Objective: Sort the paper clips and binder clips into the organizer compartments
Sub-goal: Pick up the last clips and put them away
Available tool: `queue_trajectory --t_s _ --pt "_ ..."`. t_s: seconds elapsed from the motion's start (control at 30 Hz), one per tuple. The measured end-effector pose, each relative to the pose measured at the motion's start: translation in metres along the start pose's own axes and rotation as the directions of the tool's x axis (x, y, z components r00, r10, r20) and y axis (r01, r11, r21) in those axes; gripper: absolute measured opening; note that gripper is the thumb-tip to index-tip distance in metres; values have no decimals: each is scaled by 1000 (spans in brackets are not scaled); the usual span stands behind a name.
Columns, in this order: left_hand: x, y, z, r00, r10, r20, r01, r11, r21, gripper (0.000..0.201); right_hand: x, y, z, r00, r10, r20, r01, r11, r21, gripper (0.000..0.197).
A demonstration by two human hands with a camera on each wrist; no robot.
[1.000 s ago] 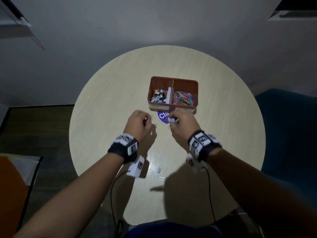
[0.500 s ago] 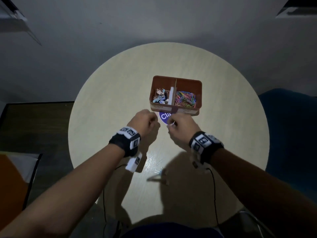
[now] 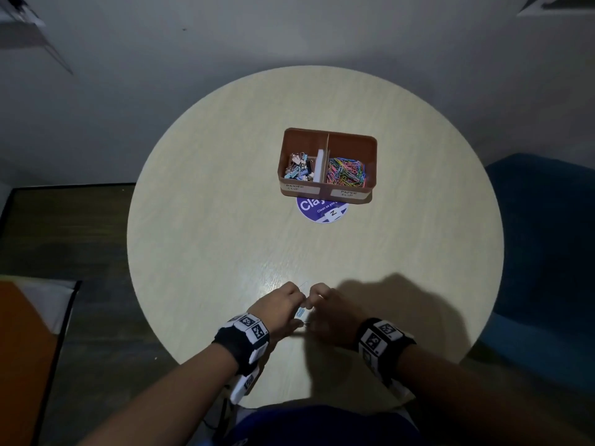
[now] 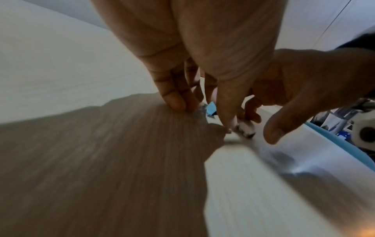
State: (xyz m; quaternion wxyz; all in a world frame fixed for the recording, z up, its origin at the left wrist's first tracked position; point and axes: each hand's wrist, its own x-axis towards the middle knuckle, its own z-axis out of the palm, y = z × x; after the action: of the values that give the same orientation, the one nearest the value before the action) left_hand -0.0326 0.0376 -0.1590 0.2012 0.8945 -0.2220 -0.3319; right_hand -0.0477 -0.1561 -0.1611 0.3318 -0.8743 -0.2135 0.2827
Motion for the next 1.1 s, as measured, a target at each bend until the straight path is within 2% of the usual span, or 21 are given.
queue_trajectory --t_s 0.1,0.23,0.4,0.53,0.7,0.8,0.9,1.0,1.1 --pt "-1 0 6 999 -17 -49 17 1000 2 23 2 1 -1 999 23 41 -22 999 -25 29" --pt "-4 -3 8 993 14 -119 -10 999 32 13 4 2 -8 997 57 45 -52 993 -104 29" --pt "-5 -4 12 989 11 -148 -2 998 64 25 -1 5 -2 998 52 -46 -54 998 -44 35" --pt "-4 -4 18 983 39 -177 -21 995 103 24 1 6 -2 998 28 -57 -31 998 -57 41" --pt "-8 -7 24 972 -41 -231 56 997 58 8 2 13 2 995 -23 -96 14 996 -91 24" --pt "-10 -2 23 965 18 -262 -7 999 46 9 1 13 1 993 -17 -115 8 997 -73 23" --pt "-6 8 22 978 100 -182 -93 995 47 20 -1 13 -2 988 -6 -153 -2 999 -49 22" --pt "-1 17 25 992 87 -90 -74 988 139 30 1 17 -5 983 4 -183 -10 999 -32 19" --pt "3 19 27 994 84 -72 -68 978 197 32 3 19 -7 981 9 -191 -13 1000 -22 16"
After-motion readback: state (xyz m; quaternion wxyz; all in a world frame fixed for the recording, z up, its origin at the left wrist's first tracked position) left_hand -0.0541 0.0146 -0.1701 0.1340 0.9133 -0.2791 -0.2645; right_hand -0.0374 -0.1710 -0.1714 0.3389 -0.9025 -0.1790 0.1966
